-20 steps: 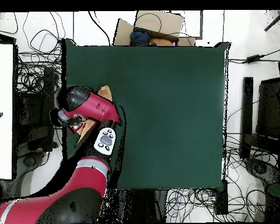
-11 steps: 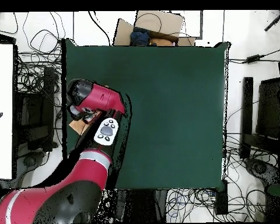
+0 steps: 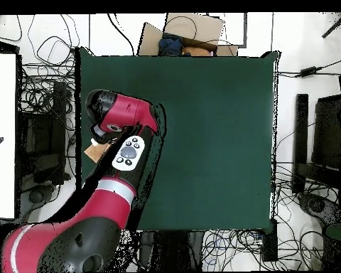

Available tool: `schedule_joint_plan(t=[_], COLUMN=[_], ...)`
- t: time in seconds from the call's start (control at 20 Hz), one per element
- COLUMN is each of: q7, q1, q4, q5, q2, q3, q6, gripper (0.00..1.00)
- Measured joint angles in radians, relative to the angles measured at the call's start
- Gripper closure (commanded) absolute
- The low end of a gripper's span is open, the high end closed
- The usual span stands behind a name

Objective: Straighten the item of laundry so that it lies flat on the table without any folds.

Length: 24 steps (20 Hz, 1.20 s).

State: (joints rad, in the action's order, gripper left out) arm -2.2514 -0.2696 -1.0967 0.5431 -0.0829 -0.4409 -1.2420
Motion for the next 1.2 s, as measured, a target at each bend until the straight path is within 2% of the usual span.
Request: schedule_joint_plan(t=[0.8,1.2], q7=[-0.039,-0.039], q1=[0.018,0.010], q4=[-0.039,-0.108], q5=[0.010,0.033], q2=[-0.064,-0.078], q3=[-0.012,-0.005], q6=[-0.012,0.012], gripper=[0.00,0.00])
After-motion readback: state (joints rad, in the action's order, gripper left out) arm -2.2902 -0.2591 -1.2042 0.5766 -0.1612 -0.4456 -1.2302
